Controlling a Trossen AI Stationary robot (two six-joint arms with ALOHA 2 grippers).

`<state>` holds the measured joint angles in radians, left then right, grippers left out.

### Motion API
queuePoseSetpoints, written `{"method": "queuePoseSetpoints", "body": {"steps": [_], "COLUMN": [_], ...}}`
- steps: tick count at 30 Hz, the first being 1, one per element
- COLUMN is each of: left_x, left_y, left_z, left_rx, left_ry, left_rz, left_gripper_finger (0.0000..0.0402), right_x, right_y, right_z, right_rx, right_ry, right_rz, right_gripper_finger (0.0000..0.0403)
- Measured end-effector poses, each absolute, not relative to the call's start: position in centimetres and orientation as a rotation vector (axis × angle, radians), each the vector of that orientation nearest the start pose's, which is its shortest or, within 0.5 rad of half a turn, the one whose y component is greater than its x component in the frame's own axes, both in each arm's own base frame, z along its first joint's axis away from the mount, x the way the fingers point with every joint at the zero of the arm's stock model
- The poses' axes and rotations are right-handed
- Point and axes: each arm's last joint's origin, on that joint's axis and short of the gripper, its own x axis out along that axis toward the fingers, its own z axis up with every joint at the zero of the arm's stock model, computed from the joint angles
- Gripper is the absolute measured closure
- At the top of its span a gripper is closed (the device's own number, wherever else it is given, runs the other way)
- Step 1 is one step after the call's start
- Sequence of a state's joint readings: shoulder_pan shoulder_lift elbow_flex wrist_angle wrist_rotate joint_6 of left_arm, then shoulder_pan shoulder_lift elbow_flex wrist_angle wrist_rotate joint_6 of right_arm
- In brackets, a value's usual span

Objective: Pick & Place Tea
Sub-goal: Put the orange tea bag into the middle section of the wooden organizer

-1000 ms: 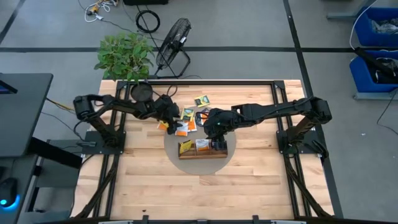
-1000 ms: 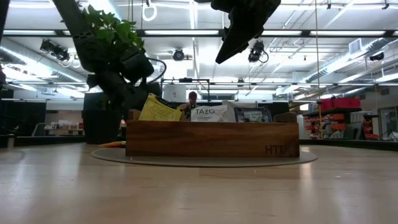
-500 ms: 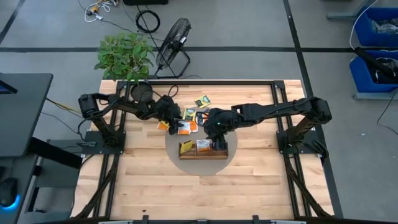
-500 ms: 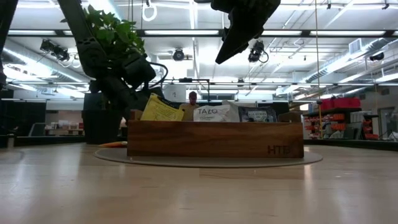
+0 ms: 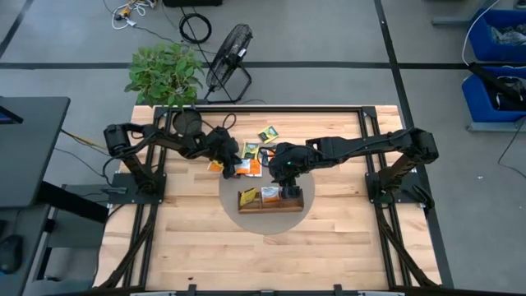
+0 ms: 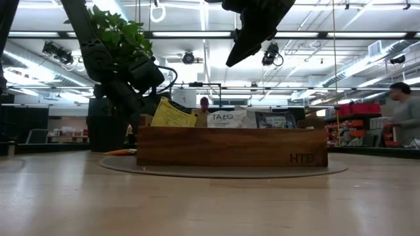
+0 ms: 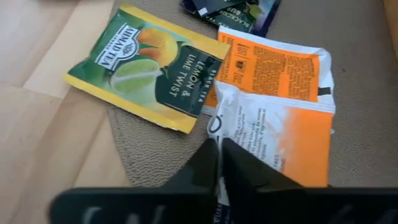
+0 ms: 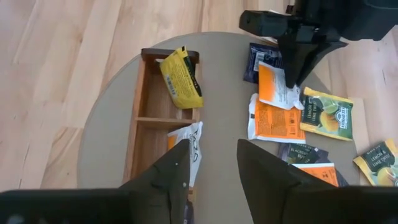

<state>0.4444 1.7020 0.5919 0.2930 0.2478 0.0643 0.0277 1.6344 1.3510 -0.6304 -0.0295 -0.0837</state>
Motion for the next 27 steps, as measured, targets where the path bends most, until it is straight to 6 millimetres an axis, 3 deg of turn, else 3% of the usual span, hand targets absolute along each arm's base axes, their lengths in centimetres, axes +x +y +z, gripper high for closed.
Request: {"method": "queuePoseSetpoints", "body": {"steps": [11,27], "left_x": [25.7,24.5], "left_y": [11.6,10.8], "left_z": [11.8,17.7], "left_rx": [-0.185,-0.120], "left_ry": [0.725,0.548], "left_rz": [0.193,0.206], "left_gripper_finger": [0.0397,0.0399], "right_x": [34.8,34.9], "right_y": [1.0,-0.2], "right_z": [28.0,28.1], "right_rx": [-0.087,-0.075], "right_ry": [0.910,0.896], "right_rz": [0.071,0.040], "right_gripper_finger": [0.0263,0.0263]}}
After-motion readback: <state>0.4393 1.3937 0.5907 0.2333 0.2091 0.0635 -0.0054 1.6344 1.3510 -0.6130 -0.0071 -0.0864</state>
